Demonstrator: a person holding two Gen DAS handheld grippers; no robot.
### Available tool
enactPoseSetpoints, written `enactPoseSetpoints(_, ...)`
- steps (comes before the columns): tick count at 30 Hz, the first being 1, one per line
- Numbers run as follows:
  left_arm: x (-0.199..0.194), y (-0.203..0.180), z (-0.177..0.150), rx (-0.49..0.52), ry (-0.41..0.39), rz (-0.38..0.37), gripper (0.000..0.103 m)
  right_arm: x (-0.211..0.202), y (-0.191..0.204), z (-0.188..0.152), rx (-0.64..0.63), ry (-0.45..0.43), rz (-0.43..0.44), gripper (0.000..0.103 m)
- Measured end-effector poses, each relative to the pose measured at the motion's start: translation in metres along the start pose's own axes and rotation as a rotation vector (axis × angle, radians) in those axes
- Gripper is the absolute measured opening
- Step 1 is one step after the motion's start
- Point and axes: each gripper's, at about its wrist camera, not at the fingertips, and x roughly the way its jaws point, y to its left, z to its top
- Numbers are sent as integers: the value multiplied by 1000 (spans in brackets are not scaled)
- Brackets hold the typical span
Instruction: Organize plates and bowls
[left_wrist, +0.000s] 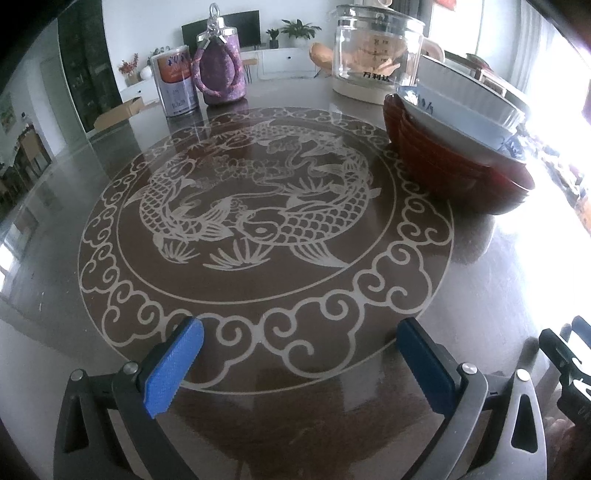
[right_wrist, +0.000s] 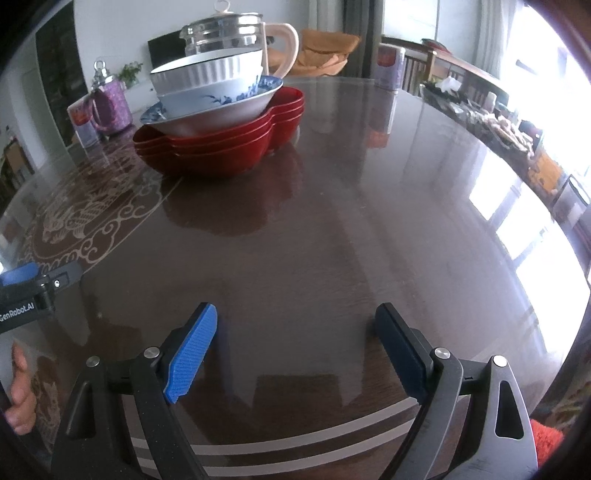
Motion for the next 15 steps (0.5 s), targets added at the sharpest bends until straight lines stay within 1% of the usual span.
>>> enactPoseSetpoints(15, 0, 0, 0, 6, 0, -3, 103, -1, 0, -2, -10, -9, 9, 90)
